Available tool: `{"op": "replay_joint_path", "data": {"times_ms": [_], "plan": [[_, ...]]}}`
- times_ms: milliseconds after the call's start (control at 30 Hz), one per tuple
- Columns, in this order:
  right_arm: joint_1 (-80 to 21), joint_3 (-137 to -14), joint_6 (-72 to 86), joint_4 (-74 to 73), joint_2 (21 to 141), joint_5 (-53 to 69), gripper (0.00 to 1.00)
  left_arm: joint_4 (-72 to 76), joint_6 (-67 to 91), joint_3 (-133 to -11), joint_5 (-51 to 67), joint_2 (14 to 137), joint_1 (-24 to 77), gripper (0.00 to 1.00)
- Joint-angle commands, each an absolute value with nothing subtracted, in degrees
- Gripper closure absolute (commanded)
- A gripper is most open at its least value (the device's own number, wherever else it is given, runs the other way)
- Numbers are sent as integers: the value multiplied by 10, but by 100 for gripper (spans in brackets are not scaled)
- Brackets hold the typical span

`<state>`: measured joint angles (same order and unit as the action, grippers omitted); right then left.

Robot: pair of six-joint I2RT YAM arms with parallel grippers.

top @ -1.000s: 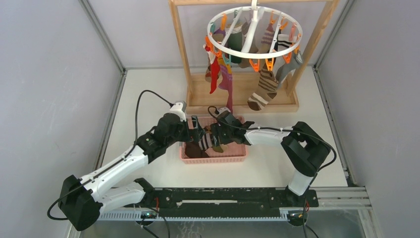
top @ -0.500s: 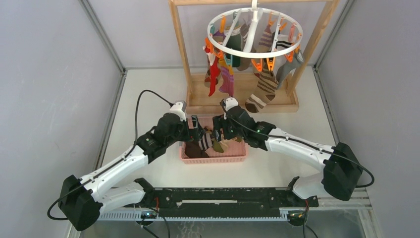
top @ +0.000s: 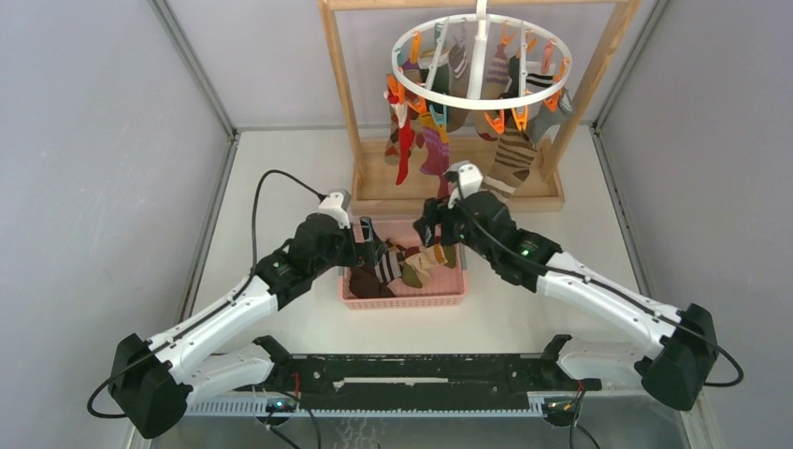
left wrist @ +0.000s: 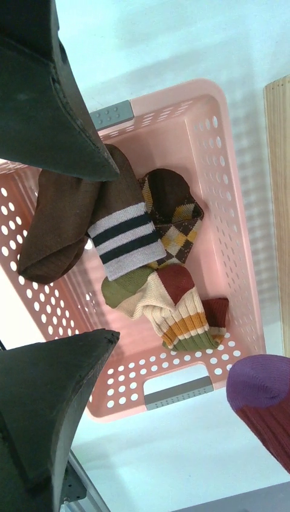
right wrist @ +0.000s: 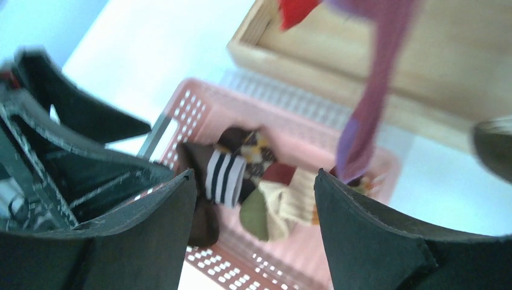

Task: Remove the socks clipped to the hanger
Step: Adjust the sock in the bin, then adjust the hanger on the clothesline.

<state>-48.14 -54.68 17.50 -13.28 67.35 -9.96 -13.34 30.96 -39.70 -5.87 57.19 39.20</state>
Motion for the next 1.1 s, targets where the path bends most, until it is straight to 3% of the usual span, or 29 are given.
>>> {"op": "replay_joint_path", "data": {"times_ms": [0,233,600,700,900,1067], "plan": [[-431,-555,143,-69,624,-148,21,-122,300,-404,-62,553,389,4],[-347,-563,124,4,618,-51,21,-123,302,-403,-61,550,390,4],[-336,-563,103,105,663,46,24,-122,306,-399,-58,544,390,4],[-335,-563,117,108,673,10,37,-122,306,-399,-58,543,391,5],[-315,-563,140,95,678,-15,79,-122,306,-402,-58,545,392,5],[-290,-563,151,93,661,10,83,-121,306,-411,-57,555,391,5]]}}
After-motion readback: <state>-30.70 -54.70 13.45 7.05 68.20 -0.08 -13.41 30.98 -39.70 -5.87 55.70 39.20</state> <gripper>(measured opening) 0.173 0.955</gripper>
